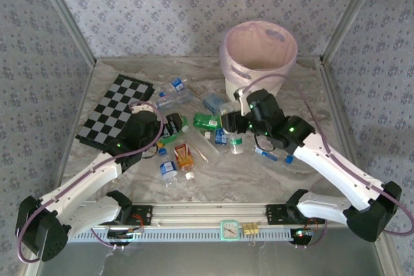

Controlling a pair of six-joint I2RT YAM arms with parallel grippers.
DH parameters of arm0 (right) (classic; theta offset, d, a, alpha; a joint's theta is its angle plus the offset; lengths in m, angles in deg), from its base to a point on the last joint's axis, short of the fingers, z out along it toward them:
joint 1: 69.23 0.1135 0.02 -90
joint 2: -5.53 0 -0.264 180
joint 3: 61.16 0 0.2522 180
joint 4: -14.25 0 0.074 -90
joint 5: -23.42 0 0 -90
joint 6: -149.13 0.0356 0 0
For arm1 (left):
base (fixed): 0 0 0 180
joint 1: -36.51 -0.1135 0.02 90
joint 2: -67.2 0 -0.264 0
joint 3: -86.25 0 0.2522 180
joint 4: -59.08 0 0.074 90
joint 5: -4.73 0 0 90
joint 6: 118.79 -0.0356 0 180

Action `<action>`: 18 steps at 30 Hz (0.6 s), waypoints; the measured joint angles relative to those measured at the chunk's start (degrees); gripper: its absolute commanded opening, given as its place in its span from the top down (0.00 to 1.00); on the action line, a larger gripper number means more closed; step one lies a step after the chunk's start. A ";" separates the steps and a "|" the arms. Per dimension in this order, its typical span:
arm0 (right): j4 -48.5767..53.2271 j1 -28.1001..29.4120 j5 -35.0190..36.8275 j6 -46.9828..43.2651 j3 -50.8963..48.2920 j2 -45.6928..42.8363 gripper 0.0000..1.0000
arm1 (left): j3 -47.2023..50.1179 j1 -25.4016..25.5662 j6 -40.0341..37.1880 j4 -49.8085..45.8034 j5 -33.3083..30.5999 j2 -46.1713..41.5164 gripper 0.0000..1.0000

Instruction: Put the plastic bottles in the bin

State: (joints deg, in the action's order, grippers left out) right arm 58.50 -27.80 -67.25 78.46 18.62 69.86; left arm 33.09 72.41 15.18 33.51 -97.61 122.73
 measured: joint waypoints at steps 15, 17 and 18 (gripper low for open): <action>-7.89 -17.22 -3.48 -1.64 27.41 11.52 0.54 | 1.05 -3.96 -7.67 5.70 -1.18 -1.53 0.00; -9.49 -19.39 -3.41 -1.97 29.70 13.94 0.56 | 2.12 -4.33 -8.61 7.02 -1.38 -1.46 0.00; -10.45 -20.50 -3.39 -2.19 30.69 15.17 0.56 | 2.73 -4.37 -9.05 7.85 -1.38 -1.38 0.00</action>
State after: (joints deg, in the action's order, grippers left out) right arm 48.05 -48.30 -70.64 76.27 49.30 85.03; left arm 35.83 68.04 6.13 41.35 -98.99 121.35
